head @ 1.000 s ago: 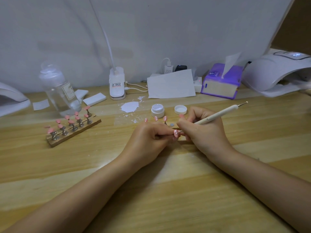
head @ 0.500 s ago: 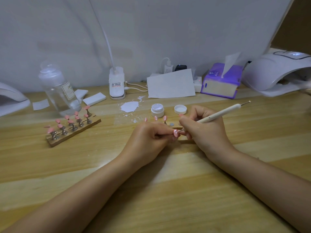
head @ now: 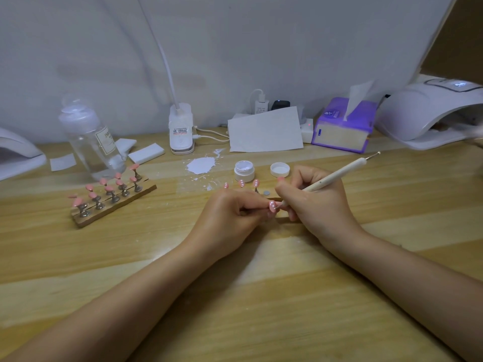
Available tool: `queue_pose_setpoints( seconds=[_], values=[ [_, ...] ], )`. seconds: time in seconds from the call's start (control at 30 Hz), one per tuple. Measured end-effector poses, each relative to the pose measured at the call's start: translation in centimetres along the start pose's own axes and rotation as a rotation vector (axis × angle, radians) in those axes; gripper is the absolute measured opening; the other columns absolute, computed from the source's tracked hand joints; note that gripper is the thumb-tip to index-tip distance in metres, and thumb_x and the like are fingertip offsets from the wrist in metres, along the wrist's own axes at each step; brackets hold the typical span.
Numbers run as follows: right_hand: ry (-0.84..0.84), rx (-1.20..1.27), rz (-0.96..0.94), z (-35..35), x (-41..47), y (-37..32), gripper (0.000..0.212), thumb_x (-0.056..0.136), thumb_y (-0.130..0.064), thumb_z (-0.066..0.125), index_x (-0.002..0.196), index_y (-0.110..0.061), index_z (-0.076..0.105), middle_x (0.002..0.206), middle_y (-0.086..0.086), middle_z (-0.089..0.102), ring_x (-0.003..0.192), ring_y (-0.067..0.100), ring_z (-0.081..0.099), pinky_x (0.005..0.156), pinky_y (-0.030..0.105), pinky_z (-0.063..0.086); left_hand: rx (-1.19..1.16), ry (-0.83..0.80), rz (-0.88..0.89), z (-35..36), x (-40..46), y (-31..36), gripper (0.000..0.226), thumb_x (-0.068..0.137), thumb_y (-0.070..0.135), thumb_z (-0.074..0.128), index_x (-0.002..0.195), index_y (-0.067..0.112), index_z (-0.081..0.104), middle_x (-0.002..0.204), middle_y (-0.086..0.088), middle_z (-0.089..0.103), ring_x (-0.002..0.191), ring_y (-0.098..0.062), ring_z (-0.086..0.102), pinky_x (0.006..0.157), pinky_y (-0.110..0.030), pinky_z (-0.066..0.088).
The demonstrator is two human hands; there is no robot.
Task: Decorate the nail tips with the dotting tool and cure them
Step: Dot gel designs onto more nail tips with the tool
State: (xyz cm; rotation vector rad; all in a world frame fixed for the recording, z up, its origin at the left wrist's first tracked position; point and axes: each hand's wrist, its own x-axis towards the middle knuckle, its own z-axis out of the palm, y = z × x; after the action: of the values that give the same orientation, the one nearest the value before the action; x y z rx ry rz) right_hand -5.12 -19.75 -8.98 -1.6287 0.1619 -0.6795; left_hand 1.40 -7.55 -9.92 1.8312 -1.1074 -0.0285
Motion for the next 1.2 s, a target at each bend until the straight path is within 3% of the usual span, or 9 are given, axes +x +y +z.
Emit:
queue_pose_setpoints(
  seconds=[0.17, 0.4, 0.63, 0.83, 0.93, 1.03, 1.2],
  values=[
    [-0.01, -0.007, -0.006, -0.03, 0.0, -0.02, 0.042, 0.076, 0.01, 0.053, 0.046, -0.011, 0.033, 0.03, -0.01, 0.042, 0.027, 0.002, 0.036, 0.041, 0.017, 0.035, -0.013, -0.01, -0.008, 0.01, 0.0, -0.13, 0.014, 0.078, 0.004, 0.069, 0.089, 0.01, 0.075, 0.078, 0.005, 0.069, 0.074, 0.004, 0.058, 0.072, 0.002, 0.034],
    [0.002, -0.016, -0.01, -0.08, 0.05, 0.16, 0.043, 0.076, 0.009, 0.054, 0.045, -0.012, 0.033, 0.03, -0.01, 0.04, 0.027, 0.002, 0.035, 0.042, 0.018, 0.035, -0.004, 0.004, 0.0, 0.02, -0.06, -0.02, 0.014, 0.078, 0.003, 0.069, 0.088, 0.01, 0.075, 0.077, 0.008, 0.067, 0.075, 0.01, 0.057, 0.073, 0.008, 0.027],
    [-0.022, 0.015, -0.007, -0.04, -0.04, 0.02, 0.043, 0.076, 0.012, 0.052, 0.046, -0.01, 0.033, 0.03, -0.01, 0.041, 0.026, 0.001, 0.039, 0.039, 0.016, 0.034, -0.028, -0.015, -0.021, -0.03, -0.06, -0.07, 0.016, 0.078, 0.004, 0.068, 0.091, 0.013, 0.074, 0.077, 0.009, 0.067, 0.073, 0.005, 0.057, 0.071, -0.008, 0.041],
    [-0.041, 0.03, -0.014, 0.0, -0.05, -0.04, 0.042, 0.077, 0.014, 0.051, 0.047, -0.009, 0.033, 0.029, -0.009, 0.041, 0.026, 0.001, 0.041, 0.038, 0.011, 0.034, -0.022, -0.004, -0.011, 0.0, -0.02, -0.04, 0.015, 0.078, 0.003, 0.069, 0.09, 0.01, 0.074, 0.079, 0.003, 0.069, 0.075, 0.002, 0.058, 0.071, -0.001, 0.037],
    [-0.033, 0.026, -0.017, 0.0, -0.04, -0.04, 0.043, 0.077, 0.013, 0.051, 0.046, -0.009, 0.033, 0.029, -0.008, 0.04, 0.026, 0.001, 0.041, 0.037, 0.012, 0.034, -0.027, -0.003, -0.011, 0.0, -0.02, -0.05, 0.016, 0.077, 0.002, 0.069, 0.09, 0.009, 0.074, 0.08, 0.002, 0.07, 0.074, 0.002, 0.058, 0.071, -0.005, 0.039],
    [-0.036, 0.032, -0.014, 0.05, -0.01, 0.0, 0.043, 0.077, 0.014, 0.051, 0.046, -0.01, 0.033, 0.029, -0.009, 0.041, 0.026, 0.001, 0.04, 0.036, 0.011, 0.033, -0.012, 0.002, -0.006, 0.01, 0.01, -0.02, 0.015, 0.077, 0.002, 0.069, 0.089, 0.009, 0.074, 0.079, 0.004, 0.069, 0.075, 0.003, 0.058, 0.072, 0.002, 0.034],
    [-0.022, 0.014, -0.014, -0.04, -0.02, 0.05, 0.042, 0.076, 0.012, 0.053, 0.046, -0.01, 0.033, 0.03, -0.01, 0.041, 0.026, 0.001, 0.039, 0.039, 0.014, 0.034, -0.019, -0.003, -0.011, 0.01, -0.01, -0.09, 0.016, 0.077, 0.002, 0.069, 0.091, 0.01, 0.074, 0.079, 0.007, 0.068, 0.075, 0.005, 0.058, 0.071, -0.005, 0.04]
  ],
)
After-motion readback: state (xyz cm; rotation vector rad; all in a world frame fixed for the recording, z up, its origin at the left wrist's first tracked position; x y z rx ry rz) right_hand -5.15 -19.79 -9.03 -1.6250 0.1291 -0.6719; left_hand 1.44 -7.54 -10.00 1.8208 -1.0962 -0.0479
